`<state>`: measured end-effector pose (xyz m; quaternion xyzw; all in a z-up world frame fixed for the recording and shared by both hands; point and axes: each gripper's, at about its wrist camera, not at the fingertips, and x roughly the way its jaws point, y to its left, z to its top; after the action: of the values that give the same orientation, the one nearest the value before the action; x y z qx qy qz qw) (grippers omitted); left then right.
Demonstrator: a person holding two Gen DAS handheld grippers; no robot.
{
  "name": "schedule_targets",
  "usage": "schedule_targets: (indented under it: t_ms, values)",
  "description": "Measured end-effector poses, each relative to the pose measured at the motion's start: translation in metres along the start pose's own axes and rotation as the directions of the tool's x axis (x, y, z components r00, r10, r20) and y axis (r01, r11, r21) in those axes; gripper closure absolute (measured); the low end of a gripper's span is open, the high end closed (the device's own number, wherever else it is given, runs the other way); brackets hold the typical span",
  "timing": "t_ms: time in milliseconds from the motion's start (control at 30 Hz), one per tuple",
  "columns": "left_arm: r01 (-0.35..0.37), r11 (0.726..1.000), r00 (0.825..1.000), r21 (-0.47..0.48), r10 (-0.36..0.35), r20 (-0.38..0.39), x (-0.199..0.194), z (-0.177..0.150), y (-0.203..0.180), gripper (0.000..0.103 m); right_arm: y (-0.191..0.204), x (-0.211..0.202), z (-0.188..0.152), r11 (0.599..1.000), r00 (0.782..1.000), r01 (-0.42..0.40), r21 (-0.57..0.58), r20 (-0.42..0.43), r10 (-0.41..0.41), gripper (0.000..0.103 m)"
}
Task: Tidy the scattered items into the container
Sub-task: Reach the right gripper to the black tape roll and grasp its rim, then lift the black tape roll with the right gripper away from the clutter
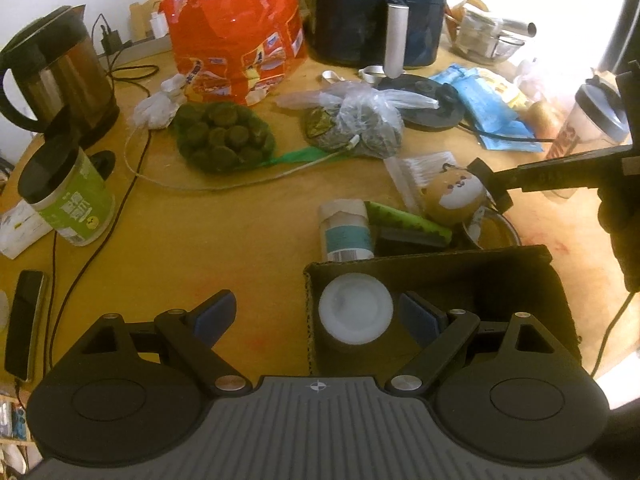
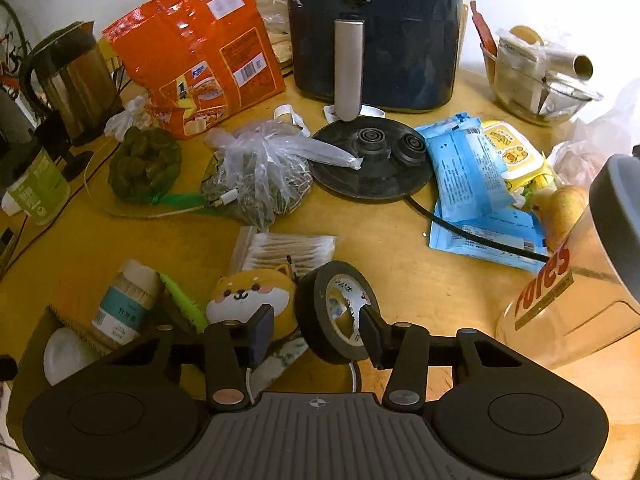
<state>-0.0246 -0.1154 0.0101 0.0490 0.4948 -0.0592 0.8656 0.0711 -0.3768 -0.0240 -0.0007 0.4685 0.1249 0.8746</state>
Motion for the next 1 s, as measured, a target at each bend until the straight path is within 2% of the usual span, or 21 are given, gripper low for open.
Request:
schedule_targets:
  t_ms: [67,233,500,600,733,900,1000]
  values:
    - [-0.01,1.0,1.0,-0.006,0.01,0.0,-0.001,0.0,0.001,0.013,-0.005,0.004,0.002,1.0,1.0,-0.014,0.026,-0.004,0.015,0.056]
    - [-0.03,0.999,1.0,-0.018,0.03,-0.007,-0.002,0.001,0.001,0.013,-0.016,0.014,0.006,0.996,0.998,-0.053,0.078,-0.02,0.055,0.071]
    - [-0.053,0.998,0.998,-0.023,0.052,-0.028,-0.001,0.001,-0.002,0.013,-0.032,0.029,0.009,0.972,0.99,-0.129,0.196,-0.03,0.137,0.073]
    - [-0.056,0.998,0.998,-0.023,0.055,-0.032,0.0,0.001,-0.005,0.013,-0.042,0.032,0.009,0.947,0.983,-0.166,0.274,-0.031,0.181,0.073]
    - [-0.058,0.998,0.998,-0.018,0.057,-0.035,0.001,0.002,-0.008,0.013,-0.058,0.038,0.005,0.89,0.968,-0.219,0.4,-0.026,0.25,0.073]
    - [-0.062,0.998,0.997,-0.011,0.061,-0.042,0.001,0.001,-0.012,0.013,-0.068,0.043,-0.001,0.829,0.956,-0.254,0.498,-0.003,0.294,0.074]
    - [-0.067,0.998,0.997,-0.007,0.067,-0.046,0.001,0.002,-0.012,0.013,-0.069,0.045,-0.003,0.819,0.957,-0.253,0.515,0.007,0.291,0.082]
